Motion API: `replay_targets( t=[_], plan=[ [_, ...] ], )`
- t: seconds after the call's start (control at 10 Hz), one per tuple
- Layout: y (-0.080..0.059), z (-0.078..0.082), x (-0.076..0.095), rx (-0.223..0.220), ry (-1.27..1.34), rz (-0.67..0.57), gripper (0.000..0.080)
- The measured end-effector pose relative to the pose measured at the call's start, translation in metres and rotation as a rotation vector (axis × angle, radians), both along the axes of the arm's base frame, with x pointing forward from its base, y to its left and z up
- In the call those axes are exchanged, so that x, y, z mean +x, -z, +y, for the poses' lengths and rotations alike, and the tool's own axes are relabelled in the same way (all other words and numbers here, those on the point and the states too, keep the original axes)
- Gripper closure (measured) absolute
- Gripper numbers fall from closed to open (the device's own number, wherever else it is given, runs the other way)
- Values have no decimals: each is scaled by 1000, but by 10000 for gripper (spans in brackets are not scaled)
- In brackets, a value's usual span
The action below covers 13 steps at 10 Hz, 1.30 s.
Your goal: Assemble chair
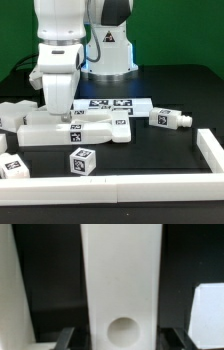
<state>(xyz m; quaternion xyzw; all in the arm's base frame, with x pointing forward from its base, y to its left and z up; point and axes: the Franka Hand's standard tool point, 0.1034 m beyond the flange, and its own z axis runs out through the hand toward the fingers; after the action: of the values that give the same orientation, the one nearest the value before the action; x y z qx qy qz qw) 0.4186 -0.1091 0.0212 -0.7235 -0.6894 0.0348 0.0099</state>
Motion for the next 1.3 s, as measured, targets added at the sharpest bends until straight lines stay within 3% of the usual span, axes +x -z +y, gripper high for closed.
replay_targets(
  t=[0.4, 0.8, 1.0, 1.3],
  plan=[
    [2, -2, -10, 5, -50, -11, 517],
    [3, -8, -7, 4, -42, -14, 517],
    [2, -9, -7, 4, -40, -13, 196],
    [-33, -7, 16, -19, 35, -22, 151]
  ],
)
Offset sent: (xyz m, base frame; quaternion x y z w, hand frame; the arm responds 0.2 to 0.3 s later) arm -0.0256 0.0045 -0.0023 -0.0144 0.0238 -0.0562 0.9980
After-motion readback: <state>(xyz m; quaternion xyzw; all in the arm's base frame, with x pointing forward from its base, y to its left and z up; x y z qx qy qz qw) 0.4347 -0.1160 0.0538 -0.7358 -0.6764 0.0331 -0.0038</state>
